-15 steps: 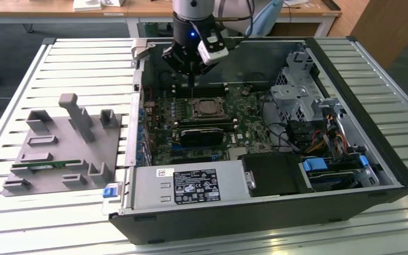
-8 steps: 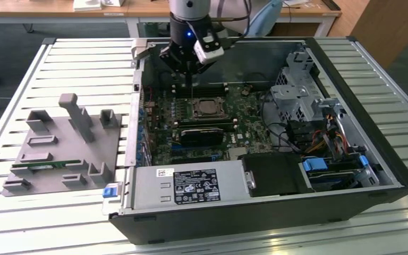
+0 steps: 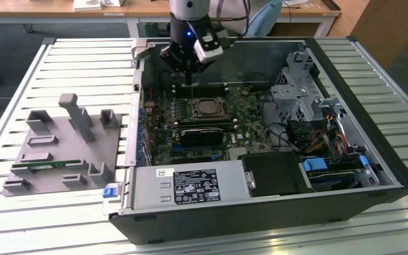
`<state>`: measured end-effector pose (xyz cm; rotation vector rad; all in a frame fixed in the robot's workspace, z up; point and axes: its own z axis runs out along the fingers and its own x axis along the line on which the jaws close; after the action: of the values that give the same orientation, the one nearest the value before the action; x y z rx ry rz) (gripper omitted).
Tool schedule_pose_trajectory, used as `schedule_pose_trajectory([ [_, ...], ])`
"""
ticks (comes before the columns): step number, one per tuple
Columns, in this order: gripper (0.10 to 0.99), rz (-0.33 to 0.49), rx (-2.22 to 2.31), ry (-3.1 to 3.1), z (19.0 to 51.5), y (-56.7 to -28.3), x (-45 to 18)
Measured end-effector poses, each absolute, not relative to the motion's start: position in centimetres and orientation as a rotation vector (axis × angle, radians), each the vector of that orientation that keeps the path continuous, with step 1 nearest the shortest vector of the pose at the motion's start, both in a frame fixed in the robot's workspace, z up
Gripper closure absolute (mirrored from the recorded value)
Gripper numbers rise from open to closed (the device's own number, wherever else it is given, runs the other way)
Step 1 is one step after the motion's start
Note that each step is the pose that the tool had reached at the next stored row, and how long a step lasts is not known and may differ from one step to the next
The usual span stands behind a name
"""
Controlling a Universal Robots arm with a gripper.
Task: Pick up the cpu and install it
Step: 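Install the first cpu locking lever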
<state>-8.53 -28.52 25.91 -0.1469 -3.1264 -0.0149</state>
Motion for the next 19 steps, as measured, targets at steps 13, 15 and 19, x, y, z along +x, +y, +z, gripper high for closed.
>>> schedule_pose_trajectory([
  [13, 0.98, -0.019, -0.14, -3.124, 25.4, -28.4, -5.0],
  [15, 0.98, -0.028, -0.131, -3.124, 25.3, -28.4, -5.0],
  [19, 0.98, -0.027, -0.06, -3.127, 25.0, -28.4, -5.0],
])
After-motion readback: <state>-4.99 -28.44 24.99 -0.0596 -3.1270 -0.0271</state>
